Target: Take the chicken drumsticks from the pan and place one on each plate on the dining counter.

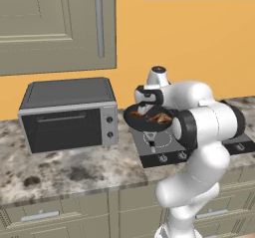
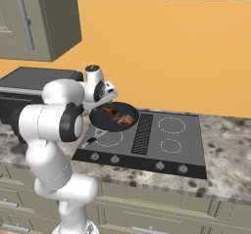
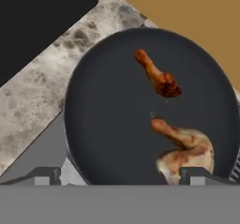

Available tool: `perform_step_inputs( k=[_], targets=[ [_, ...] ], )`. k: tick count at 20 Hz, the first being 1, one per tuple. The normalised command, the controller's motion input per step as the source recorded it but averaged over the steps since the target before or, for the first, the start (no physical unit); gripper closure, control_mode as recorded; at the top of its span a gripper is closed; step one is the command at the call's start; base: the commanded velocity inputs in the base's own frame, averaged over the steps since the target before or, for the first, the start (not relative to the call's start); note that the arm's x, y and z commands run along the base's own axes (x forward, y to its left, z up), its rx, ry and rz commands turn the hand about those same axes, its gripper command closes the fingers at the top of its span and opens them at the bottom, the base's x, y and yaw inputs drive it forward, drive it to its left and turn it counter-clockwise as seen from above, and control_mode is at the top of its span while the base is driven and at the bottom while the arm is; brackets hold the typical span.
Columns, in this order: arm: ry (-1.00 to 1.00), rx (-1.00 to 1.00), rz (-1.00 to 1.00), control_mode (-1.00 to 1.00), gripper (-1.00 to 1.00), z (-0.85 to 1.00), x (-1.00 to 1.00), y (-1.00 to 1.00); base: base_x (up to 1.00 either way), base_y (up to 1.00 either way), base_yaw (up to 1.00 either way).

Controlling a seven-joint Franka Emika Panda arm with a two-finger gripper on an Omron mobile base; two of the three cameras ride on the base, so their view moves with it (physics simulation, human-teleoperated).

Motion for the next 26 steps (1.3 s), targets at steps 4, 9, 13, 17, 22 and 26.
perform_step_inputs(
  k=[4,9,13,17,22,26],
  targets=[
    [0.0,0.0,0.01,-1.0,-1.0,-0.4,0.61,0.03,0.0,0.0,0.0],
    [0.0,0.0,0.01,-1.0,-1.0,-0.38,0.6,0.03,0.0,0.0,0.0],
    [0.0,0.0,0.02,-1.0,-1.0,-0.38,0.61,0.01,0.0,0.0,0.0],
    [0.0,0.0,0.02,-1.0,-1.0,-0.37,0.54,0.0,0.0,0.0,0.0],
    [0.0,0.0,0.02,-1.0,-1.0,-0.36,0.49,0.0,0.0,0.0,0.0],
    [0.0,0.0,0.01,-1.0,-1.0,-0.35,0.42,0.0,0.0,0.0,0.0]
  ],
)
